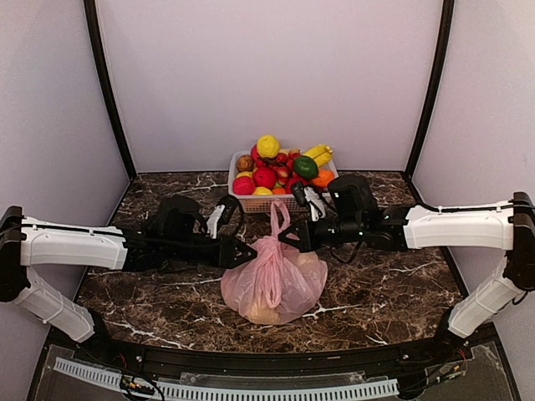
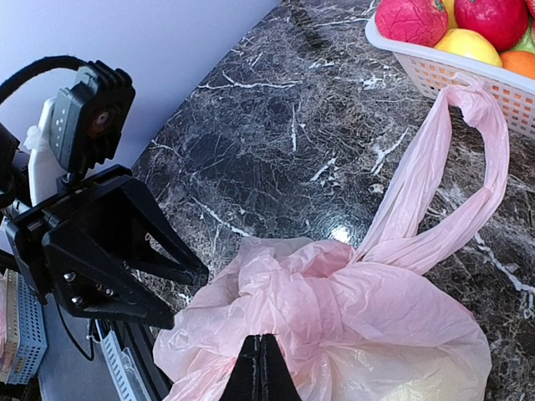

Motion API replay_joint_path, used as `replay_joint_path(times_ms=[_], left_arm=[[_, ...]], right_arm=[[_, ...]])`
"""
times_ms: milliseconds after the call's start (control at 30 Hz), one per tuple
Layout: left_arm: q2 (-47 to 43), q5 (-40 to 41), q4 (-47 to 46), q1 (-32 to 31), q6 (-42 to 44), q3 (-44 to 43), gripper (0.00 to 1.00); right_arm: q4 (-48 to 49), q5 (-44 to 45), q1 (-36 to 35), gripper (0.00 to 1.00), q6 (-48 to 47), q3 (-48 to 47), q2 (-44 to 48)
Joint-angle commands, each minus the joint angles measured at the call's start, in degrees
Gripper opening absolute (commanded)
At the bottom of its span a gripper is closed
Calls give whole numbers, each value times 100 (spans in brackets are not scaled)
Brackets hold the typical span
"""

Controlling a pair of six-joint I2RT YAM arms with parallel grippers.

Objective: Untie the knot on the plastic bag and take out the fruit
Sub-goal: Untie the bag handles from the takeout bag.

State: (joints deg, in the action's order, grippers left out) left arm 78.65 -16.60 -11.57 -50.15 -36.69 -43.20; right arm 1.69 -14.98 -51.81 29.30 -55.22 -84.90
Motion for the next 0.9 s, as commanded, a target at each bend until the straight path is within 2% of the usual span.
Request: replay_joint_path(times_ms=[0, 233, 333, 467, 567, 667, 867], left_arm=[[-46, -221, -16, -15, 61, -121, 44], [202, 26, 551, -15, 276, -310, 59], [321, 35, 524, -19, 273, -294, 65], [463, -78, 423, -16, 168, -261, 66], [502, -64, 330, -14, 154, -223, 65], [544, -58, 312, -20, 157, -236, 61], [607, -120, 255, -21, 116, -234, 45]], right_arm=[[205, 98, -40, 0, 64, 107, 79], [196, 14, -40, 0, 55, 103, 48], [54, -22, -52, 14, -38, -19, -40], [-148, 182, -160, 36, -187, -231, -124], [-428, 401, -205, 46, -277, -378, -211], [-555, 517, -231, 48, -306, -500, -383], [-679, 655, -265, 54, -290, -758, -657]])
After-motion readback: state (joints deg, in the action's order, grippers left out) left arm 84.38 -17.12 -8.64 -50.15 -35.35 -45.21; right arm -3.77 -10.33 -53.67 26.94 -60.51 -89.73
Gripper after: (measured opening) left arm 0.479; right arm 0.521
